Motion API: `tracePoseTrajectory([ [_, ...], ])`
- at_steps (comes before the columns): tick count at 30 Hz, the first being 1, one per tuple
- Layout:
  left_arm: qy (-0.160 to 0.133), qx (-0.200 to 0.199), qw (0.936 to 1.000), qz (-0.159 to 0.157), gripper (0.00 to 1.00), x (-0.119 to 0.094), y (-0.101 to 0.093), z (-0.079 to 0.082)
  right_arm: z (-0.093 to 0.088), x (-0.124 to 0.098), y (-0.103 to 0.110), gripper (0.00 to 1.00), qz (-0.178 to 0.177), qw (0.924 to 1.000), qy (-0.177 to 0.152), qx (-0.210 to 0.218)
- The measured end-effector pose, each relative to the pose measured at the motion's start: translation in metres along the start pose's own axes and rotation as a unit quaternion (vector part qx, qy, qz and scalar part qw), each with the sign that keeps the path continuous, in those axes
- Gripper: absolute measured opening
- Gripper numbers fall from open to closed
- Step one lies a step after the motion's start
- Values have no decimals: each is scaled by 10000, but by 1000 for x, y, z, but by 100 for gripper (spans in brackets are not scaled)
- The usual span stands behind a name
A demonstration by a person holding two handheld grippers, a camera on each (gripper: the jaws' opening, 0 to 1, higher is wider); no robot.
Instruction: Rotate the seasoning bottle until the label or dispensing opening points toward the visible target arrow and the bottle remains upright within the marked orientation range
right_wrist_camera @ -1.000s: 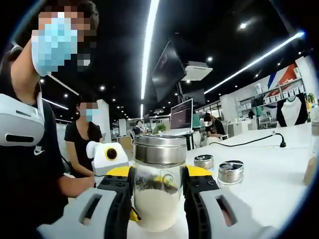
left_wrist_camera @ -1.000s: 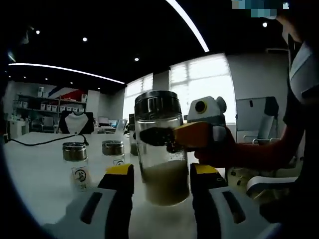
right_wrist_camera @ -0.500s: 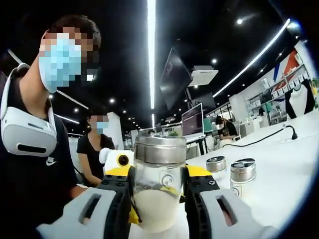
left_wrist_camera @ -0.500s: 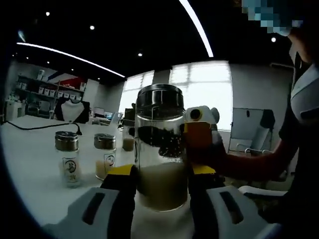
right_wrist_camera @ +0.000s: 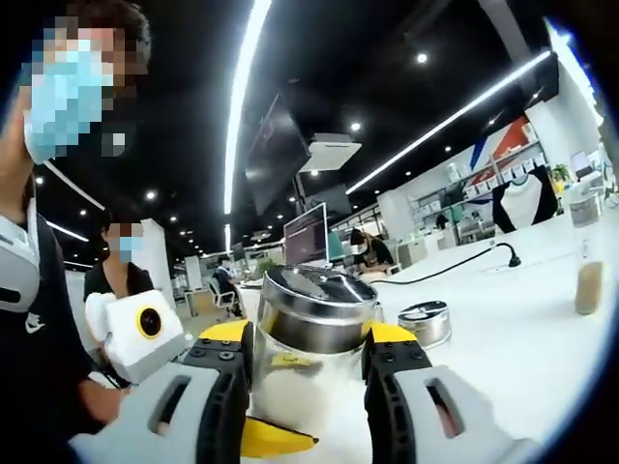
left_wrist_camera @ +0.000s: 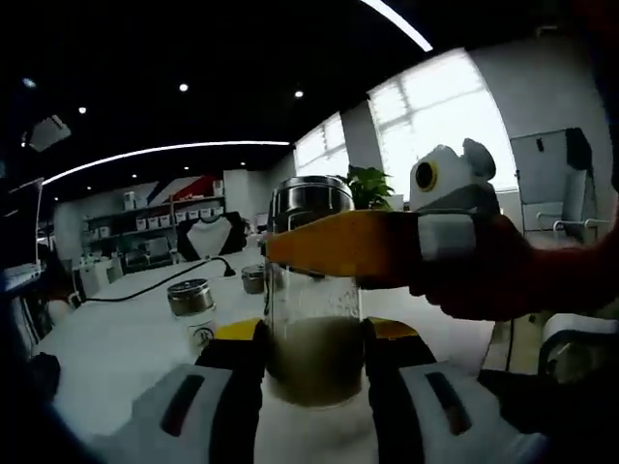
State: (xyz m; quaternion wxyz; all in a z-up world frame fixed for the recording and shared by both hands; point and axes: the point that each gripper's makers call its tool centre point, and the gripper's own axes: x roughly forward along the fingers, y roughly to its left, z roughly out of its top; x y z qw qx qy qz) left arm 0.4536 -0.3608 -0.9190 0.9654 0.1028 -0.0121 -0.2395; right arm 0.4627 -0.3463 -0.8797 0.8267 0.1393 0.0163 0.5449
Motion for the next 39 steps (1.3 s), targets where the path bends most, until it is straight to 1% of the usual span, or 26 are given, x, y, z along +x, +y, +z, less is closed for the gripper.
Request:
tracePoseTrajectory([
  [1, -26, 602, 9975, 382, 42, -2, 6, 4, 0, 0, -1, 43, -166, 9998, -2, 54],
  [3, 14, 1119, 9915, 670, 42, -3, 8, 5, 0, 1, -2, 44, -454, 9988, -17, 197],
  [5, -19, 1171, 9905, 716, 42, -4, 7, 5, -1, 1, -4, 44, -686, 9973, -40, 266],
  [6, -7, 1237, 9895, 752, 42, -5, 6, 4, -3, 0, -4, 44, -876, 9958, 44, 273],
  [7, 3, 1522, 9845, 871, 42, -6, 8, 3, -5, 0, -4, 45, -965, 9950, 121, 242],
  [9, 7, 1852, 9772, 1038, 42, -9, 11, 3, -7, 1, -1, 45, -1089, 9934, 134, 344],
  [11, -70, 2027, 9722, 1170, 42, -11, 13, 6, -5, 1, 1, 44, -1212, 9915, 15, 469],
  [13, -87, 2013, 9723, 1184, 42, -11, 14, 5, -3, 1, 2, 42, -1320, 9879, -210, 790],
  [14, -41, 1963, 9734, 1183, 42, -10, 16, 4, 0, 1, 3, 40, -1285, 9861, -406, 975],
  [15, -23, 1926, 9742, 1177, 42, -10, 16, 4, -1, 0, 1, 40, -1246, 9866, -396, 973],
  [17, 37, 1717, 9805, 952, 43, -7, 14, -2, -3, -1, -1, 39, -1278, 9863, -303, 1003],
  [18, 41, 1550, 9842, 857, 43, -7, 13, -4, -5, -2, -2, 39, -1257, 9855, -205, 1121],
  [19, 0, 1418, 9867, 797, 43, -6, 13, -4, -4, -2, -2, 39, -1207, 9859, -204, 1137],
  [21, -169, 1177, 9915, 523, 43, -5, 11, -3, -3, -3, -2, 38, -1104, 9886, -134, 1011],
  [22, -267, 897, 9951, 328, 42, -4, 8, -2, -3, -4, -3, 38, -1083, 9905, -85, 844],
  [23, -336, 689, 9968, 208, 42, -4, 7, -1, -1, -5, -4, 38, -1041, 9923, -24, 674],
  [24, -373, 560, 9976, 133, 42, -3, 6, -1, -1, -5, -3, 38, -949, 9935, 15, 630],
  [27, -438, 442, 9980, -111, 42, -3, 4, 0, 1, -8, -3, 38, -692, 9959, 74, 570],
  [28, -499, 290, 9980, -239, 42, -2, 4, 1, 2, -9, -2, 38, -591, 9965, 98, 587],
  [30, -554, -117, 9967, -580, 42, -1, 0, 0, 2, -11, 1, 38, -277, 9986, 213, 400],
  [31, -627, -351, 9934, -897, 42, 0, -6, 1, 4, -14, 0, 38, -223, 9993, 249, 164],
  [32, -586, -692, 9883, -1226, 41, -1, -11, -1, 5, -15, 2, 38, -116, 9995, 297, 12],
  [33, -518, -863, 9857, -1355, 41, -2, -12, -2, 5, -16, 4, 38, 19, 9994, 333, -75],
  [34, -552, -950, 9831, -1463, 41, -3, -13, 1, 8, -17, 9, 38, 217, 9992, 322, -95],
  [36, -661, -1006, 9803, -1563, 41, -3, -12, 5, 13, -19, 13, 38, 403, 9986, 299, -147],
  [39, -661, -1266, 9705, -1942, 41, -6, -19, 8, 16, -21, 18, 38, 621, 9971, 405, -182],
])
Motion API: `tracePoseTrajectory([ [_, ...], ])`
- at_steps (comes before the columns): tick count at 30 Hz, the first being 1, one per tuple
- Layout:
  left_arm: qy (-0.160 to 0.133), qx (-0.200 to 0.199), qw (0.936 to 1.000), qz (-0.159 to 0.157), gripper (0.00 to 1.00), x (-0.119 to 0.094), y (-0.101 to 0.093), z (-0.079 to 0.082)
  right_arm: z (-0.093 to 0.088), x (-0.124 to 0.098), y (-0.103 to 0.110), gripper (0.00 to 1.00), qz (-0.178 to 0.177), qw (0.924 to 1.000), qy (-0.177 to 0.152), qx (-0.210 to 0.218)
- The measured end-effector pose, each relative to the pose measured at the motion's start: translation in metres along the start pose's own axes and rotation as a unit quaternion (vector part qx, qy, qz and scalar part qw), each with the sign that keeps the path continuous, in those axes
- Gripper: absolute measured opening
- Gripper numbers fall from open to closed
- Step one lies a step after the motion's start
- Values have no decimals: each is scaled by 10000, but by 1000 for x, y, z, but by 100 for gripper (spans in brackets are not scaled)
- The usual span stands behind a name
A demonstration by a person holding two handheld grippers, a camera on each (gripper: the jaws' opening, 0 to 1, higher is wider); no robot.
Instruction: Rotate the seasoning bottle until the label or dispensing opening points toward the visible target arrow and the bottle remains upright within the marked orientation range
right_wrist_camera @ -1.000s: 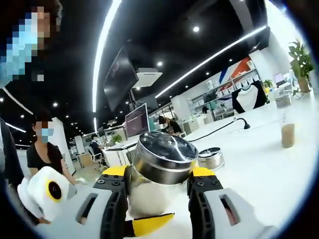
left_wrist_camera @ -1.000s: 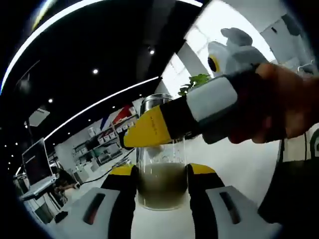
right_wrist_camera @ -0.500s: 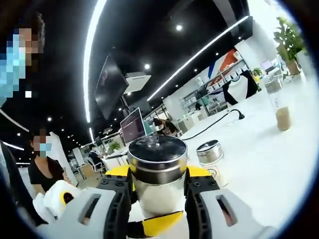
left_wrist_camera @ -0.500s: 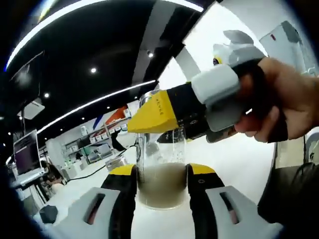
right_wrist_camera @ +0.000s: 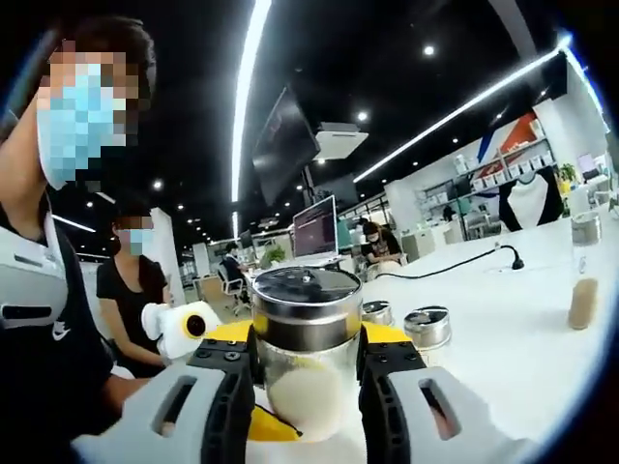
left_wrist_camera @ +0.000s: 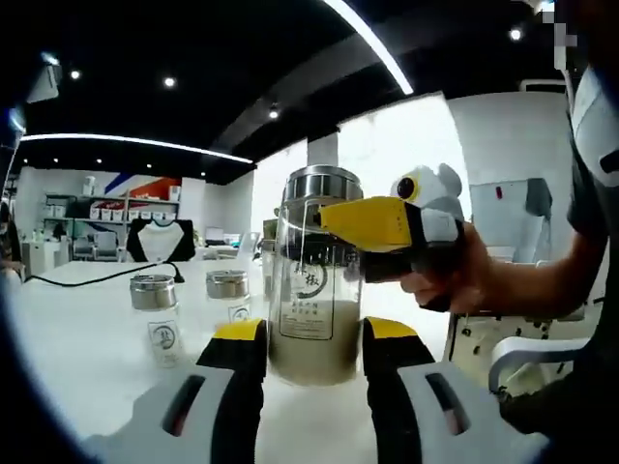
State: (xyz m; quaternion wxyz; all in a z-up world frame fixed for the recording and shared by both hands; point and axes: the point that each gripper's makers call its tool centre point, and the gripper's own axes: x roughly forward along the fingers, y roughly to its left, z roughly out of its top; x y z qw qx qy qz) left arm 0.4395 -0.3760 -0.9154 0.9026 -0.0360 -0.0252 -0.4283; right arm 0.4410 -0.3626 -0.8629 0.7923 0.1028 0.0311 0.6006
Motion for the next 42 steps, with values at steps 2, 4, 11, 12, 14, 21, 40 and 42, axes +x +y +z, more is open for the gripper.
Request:
tracePoseTrajectory([
  [2, -14, -224, 9996, -186, 41, 1, -3, 1, 2, -1, 3, 38, 163, 9999, 4, -10],
  [4, -86, -374, 9986, -352, 42, -1, -9, 3, 5, -2, 8, 38, 359, 9993, -35, 33],
  [11, 13, -534, 9937, -981, 43, -1, -30, 6, 11, -9, 28, 38, 1155, 9933, -51, 68],
  [12, 32, -544, 9932, -1031, 44, 1, -33, 7, 11, -9, 30, 38, 1235, 9923, -76, 81],
  [14, 128, -511, 9922, -1128, 43, 3, -38, 7, 11, -8, 28, 38, 1243, 9921, -88, 147],
  [21, 590, 205, 9980, -92, 43, 13, -19, -3, 9, -4, 14, 40, 553, 9980, -314, 58],
  [40, 862, 1349, 9658, 2040, 42, 6, 19, -8, 3, 11, -20, 40, -1609, 9847, -637, 197],
  [42, 815, 1440, 9628, 2137, 42, 5, 18, -7, 3, 10, -24, 40, -1714, 9819, -688, 421],
])
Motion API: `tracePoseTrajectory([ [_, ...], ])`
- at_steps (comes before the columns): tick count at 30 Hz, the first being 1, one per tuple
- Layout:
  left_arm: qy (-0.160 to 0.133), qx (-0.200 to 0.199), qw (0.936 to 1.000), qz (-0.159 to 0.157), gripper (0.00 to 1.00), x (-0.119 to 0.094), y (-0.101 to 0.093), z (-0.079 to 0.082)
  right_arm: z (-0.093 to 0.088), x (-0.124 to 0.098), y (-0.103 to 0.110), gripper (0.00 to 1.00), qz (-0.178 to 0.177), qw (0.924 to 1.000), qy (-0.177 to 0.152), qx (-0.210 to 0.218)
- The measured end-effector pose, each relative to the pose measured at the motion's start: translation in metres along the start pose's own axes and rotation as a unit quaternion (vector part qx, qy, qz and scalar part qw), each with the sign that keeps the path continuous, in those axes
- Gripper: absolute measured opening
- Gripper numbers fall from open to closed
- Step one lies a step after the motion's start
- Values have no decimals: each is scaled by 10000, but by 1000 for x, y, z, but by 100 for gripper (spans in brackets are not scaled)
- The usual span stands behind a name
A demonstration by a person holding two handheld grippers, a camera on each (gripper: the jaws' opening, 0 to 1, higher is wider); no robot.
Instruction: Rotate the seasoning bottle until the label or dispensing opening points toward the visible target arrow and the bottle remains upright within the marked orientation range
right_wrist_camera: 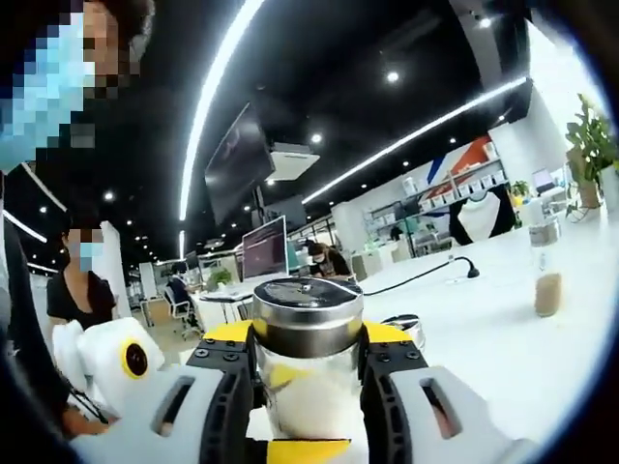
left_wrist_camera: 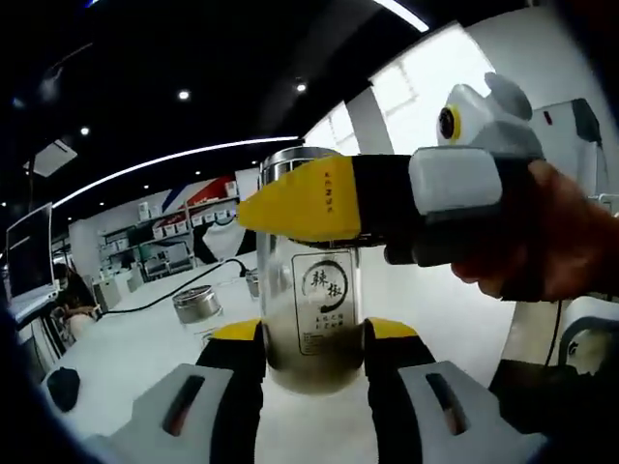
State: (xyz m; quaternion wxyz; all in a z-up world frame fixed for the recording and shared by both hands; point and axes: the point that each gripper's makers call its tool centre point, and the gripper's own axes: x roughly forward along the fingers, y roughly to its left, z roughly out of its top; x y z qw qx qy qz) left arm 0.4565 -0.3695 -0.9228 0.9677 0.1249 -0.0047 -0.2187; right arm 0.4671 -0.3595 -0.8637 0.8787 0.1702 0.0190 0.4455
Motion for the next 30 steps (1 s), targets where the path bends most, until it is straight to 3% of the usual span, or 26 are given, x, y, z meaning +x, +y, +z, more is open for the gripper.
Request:
tracePoseTrajectory([
  [3, -115, 51, 9999, 113, 42, -3, -2, 2, 2, -1, -5, 40, -135, 9994, -75, 317],
  [12, -22, 455, 9980, 430, 41, -6, 3, -7, -8, -6, -7, 39, -417, 9985, 154, 309],
  [17, -38, 529, 9973, 501, 42, -9, 3, -6, -9, -6, -8, 38, -452, 9980, 118, 437],
  [19, -145, 590, 9978, 260, 42, -5, 1, -4, -6, -7, -10, 38, -526, 9982, 74, 270],
  [22, -192, 707, 9973, 48, 42, -4, 0, -3, -3, -7, -15, 38, -349, 9990, 103, 278],
  [24, -162, 256, 9991, -299, 42, -3, -9, -3, -2, -7, -16, 37, -295, 9992, 190, 172],
  [30, -59, 126, 9979, -638, 45, -2, -15, -13, 3, -12, -21, 37, -209, 9995, 249, -57],
])
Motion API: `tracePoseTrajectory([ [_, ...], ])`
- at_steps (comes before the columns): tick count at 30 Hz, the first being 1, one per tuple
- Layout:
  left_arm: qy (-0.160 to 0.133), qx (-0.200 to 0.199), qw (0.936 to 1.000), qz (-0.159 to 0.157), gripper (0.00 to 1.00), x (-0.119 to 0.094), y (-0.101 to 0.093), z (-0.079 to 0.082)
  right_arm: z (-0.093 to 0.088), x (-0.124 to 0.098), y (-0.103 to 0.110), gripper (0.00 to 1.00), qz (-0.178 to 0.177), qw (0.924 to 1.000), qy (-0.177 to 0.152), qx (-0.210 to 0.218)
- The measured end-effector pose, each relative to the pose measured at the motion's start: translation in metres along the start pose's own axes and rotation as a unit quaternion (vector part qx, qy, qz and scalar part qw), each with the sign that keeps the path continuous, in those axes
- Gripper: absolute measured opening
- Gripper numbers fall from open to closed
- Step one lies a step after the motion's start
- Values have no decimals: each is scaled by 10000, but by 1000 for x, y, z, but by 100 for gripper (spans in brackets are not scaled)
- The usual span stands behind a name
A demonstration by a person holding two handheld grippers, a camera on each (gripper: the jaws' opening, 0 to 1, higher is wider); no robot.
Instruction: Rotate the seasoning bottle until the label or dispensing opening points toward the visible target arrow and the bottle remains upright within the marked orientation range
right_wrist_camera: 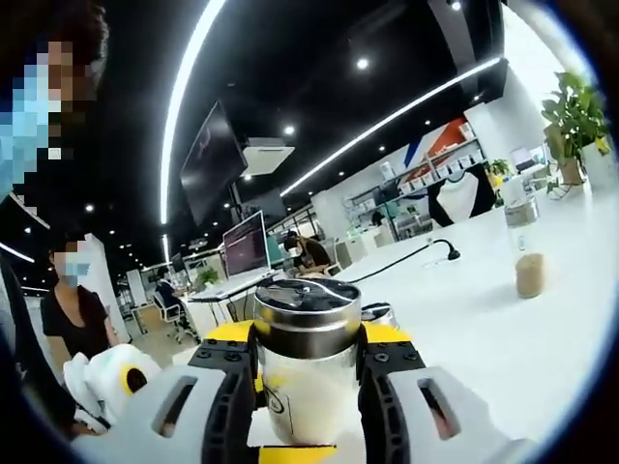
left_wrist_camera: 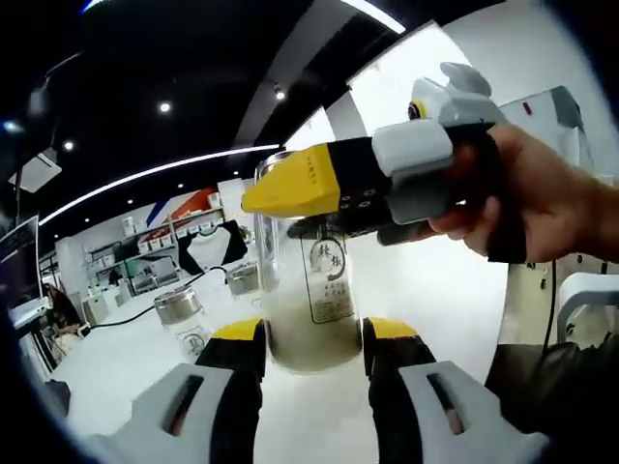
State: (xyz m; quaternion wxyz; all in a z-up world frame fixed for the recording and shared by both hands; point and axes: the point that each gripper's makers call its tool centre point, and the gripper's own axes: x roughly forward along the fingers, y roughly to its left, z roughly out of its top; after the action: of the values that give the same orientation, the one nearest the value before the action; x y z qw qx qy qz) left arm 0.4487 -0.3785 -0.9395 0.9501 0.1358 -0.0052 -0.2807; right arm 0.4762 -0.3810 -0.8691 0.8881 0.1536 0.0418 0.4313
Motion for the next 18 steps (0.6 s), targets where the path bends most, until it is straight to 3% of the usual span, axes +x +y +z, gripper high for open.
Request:
tracePoseTrajectory([
  [4, -275, -180, 9995, -19, 54, 0, 4, 7, 3, -1, -6, 37, 21, 9998, 73, -168],
  [8, -266, -241, 9993, -38, 59, -3, 11, 9, 2, 0, -15, 37, -27, 9993, 158, -337],
  [12, -438, -197, 9988, -48, 67, -8, 18, 17, -1, 1, -25, 37, -78, 9983, 236, -526],
  [18, -576, -516, 9970, -59, 72, -12, 36, 21, -3, 4, -46, 38, -75, 9953, 369, -888],
])
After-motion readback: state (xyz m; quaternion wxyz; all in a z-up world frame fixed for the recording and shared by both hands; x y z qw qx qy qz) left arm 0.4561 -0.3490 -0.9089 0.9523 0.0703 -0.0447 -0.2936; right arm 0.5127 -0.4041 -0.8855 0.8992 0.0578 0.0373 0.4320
